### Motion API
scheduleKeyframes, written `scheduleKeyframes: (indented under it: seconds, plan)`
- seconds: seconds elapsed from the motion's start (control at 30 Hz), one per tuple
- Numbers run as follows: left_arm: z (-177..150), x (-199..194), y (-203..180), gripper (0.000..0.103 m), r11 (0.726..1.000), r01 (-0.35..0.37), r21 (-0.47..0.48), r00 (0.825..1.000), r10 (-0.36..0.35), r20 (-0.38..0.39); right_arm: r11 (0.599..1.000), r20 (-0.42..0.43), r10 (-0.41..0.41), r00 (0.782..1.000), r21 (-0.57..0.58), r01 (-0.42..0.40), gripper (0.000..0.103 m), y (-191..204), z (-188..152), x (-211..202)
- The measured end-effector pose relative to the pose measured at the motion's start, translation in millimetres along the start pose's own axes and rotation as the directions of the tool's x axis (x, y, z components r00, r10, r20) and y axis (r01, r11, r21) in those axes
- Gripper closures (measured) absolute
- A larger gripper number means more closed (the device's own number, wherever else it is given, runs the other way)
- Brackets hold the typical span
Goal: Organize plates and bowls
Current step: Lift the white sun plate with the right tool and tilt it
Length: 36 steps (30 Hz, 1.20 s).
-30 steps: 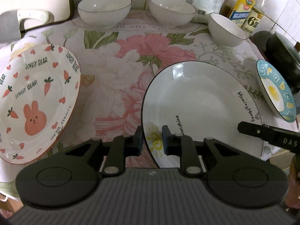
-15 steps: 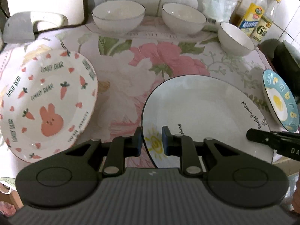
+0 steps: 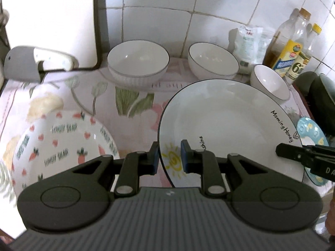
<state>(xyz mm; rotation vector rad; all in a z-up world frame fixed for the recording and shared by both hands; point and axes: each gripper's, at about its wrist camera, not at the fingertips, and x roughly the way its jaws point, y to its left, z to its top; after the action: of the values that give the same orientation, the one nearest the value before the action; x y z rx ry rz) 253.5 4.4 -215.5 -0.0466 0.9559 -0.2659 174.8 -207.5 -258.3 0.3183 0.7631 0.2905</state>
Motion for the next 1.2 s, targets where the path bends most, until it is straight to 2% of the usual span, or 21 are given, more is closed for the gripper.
scheduleKeyframes:
  seconds: [0.3,0.43,0.6,0.77,0.9,1.0,1.07,1.2]
  plan:
    - [17.7,57.6,8.6,0.084,0.999,-0.035,-0.009,0.998,0.034,-0.045,0.999,-0.017,-0.023,1.0,0.049,0.024,0.081,-20.3,5.9,45.8]
    - [16.1,70.8,10.3,0.084,1.0,-0.029,-0.008,0.995,0.028,-0.095,0.997,-0.033,-0.053,0.998,0.062,0.055,0.081,-24.4,4.1,57.2]
    - [10.8,76.3,10.8,0.083,1.0,-0.015,-0.01,0.99,0.014,-0.144,0.995,-0.079,-0.087,0.993,0.044,0.091,0.08,-24.0,2.1,64.7]
    - [10.5,78.2,0.2,0.082,0.997,-0.069,0.029,0.982,0.073,-0.177,0.992,-0.105,-0.11,0.988,0.042,0.115,0.079,-21.5,3.2,66.5]
    - [15.6,76.8,-4.8,0.082,0.992,-0.094,0.083,0.971,0.11,-0.213,0.983,-0.12,-0.186,0.975,-0.01,0.186,0.079,-11.3,7.5,67.3]
    - [16.7,71.6,-8.5,0.082,0.987,-0.112,0.12,0.962,0.137,-0.234,0.965,-0.121,-0.261,0.958,-0.057,0.256,0.076,-1.5,9.9,66.5]
    - [16.9,67.2,-8.3,0.081,0.988,-0.107,0.115,0.959,0.133,-0.249,0.963,-0.118,-0.27,0.956,-0.055,0.265,0.075,0.3,10.6,61.9]
    - [17.2,54.0,-9.4,0.071,0.986,-0.113,0.121,0.946,0.144,-0.289,0.963,-0.111,-0.268,0.957,-0.043,0.265,0.07,4.9,12.8,48.8]
